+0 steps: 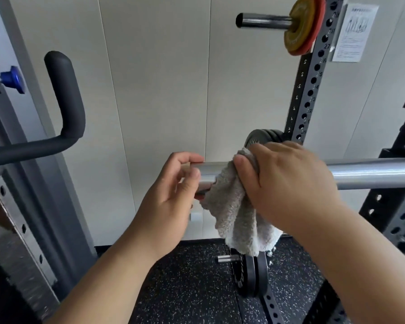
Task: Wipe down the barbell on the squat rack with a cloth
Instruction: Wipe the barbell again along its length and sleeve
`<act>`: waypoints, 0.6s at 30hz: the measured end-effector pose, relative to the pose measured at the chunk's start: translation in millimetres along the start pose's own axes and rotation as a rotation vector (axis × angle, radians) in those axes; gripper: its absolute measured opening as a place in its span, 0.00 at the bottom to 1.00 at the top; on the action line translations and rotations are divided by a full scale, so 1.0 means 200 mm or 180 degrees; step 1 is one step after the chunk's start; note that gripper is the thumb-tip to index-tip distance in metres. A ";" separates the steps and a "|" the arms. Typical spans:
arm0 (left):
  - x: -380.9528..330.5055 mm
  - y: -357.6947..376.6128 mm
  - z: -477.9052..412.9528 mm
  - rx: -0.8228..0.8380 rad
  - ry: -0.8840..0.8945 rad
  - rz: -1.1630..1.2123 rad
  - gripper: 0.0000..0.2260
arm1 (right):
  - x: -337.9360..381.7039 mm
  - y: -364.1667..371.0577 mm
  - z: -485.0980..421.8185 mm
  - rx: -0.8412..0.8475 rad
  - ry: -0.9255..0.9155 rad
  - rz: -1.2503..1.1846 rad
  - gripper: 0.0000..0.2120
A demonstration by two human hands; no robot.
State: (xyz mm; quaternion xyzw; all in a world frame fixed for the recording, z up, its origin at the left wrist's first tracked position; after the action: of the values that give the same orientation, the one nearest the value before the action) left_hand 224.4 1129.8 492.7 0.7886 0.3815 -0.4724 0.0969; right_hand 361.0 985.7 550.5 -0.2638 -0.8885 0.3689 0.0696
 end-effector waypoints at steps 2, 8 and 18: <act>0.00 0.03 -0.02 -0.0272 -0.0052 -0.0064 0.21 | 0.10 0.03 0.03 -0.0003 -0.0237 -0.0036 0.24; 0.02 0.04 -0.01 -0.0133 0.0162 0.0211 0.15 | 0.02 0.05 0.15 -0.0286 -0.0619 -0.0039 0.20; -0.09 0.15 -0.09 -0.0849 -0.0247 -0.0491 0.17 | 0.01 0.07 0.19 -0.0419 -0.0754 -0.0135 0.24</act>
State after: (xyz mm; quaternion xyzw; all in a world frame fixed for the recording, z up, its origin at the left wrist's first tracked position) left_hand 252.5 1110.2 510.9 0.7183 0.4962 -0.4538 0.1789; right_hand 352.7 971.3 513.5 -0.2036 -0.9182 0.3368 -0.0456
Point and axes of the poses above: each hand's wrist, its own z-axis away from the middle knuckle, its own y-axis out of the palm, x = y × z, the point moved 3 cm from there along -z, towards the middle knuckle, and after that the axes turned 1 degree about -x, right-handed, at the moved point
